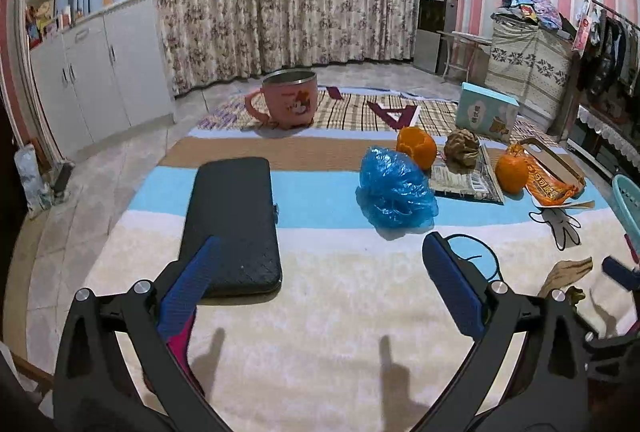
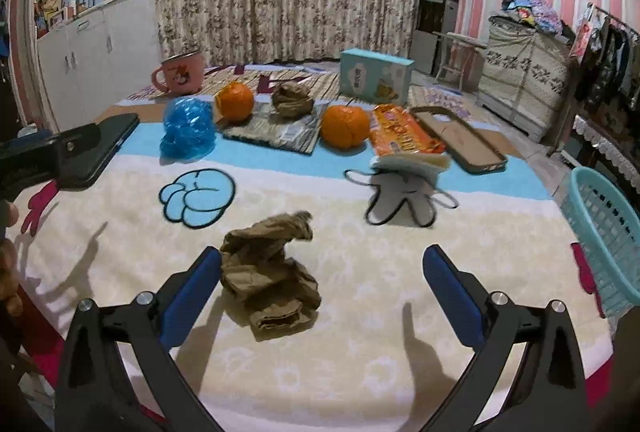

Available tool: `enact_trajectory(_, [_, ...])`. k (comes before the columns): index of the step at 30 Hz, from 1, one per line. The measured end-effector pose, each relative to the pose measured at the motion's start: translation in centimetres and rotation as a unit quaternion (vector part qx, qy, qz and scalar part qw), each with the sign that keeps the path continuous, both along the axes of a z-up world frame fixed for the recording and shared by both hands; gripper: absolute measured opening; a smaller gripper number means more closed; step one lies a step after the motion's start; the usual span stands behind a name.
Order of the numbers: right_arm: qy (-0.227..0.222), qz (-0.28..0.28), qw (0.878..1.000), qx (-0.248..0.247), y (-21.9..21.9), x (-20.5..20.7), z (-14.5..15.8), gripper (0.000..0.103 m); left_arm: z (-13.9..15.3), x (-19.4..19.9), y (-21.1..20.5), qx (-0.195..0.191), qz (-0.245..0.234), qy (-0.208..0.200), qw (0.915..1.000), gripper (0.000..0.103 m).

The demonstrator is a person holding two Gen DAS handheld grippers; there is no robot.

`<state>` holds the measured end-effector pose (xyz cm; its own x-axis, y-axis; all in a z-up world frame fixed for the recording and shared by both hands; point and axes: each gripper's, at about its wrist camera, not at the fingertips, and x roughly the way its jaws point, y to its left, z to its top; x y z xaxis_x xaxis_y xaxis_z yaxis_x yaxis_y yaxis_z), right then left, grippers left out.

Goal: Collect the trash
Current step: 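Grasp the tan glove with the right tool while the left tool grasps the blue plastic bag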

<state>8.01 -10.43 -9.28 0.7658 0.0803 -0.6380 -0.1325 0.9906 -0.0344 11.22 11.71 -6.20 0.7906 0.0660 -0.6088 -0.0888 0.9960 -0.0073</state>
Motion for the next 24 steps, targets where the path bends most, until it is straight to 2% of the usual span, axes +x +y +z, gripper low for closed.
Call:
enact_trajectory(2, [0.005,0.005,1.0,-0.006,0.3,0.1,-0.3,0.095,-0.3,0.5,0.1,-0.006,-0.001,0.01,0.9999,0.098])
enact_trajectory(5, [0.017,0.028,0.999,0.009,0.6,0.2,-0.6,0.078,-0.7,1.0,-0.1,-0.006,-0.004,0.021,0.9998,0.098])
enact_trajectory(9, [0.03,0.054,0.997,0.037,0.6,0.6,-0.7,0.045,-0.7,1.6,-0.4,-0.011,-0.008,0.021,0.9997,0.098])
enact_trajectory(10, [0.032,0.056,0.997,0.042,0.5,0.7,-0.7,0.042,-0.7,1.8,-0.5,-0.013,-0.011,0.021,0.9996,0.098])
enact_trajectory(15, [0.021,0.042,0.998,0.049,-1.2,1.7,0.1,0.041,-0.6,3.4,-1.3,-0.025,-0.028,0.023,0.999,0.098])
enact_trajectory(24, [0.003,-0.033,0.999,0.043,-7.4,4.2,1.8,0.041,-1.7,7.5,-3.8,-0.03,-0.036,0.051,0.9976,0.098])
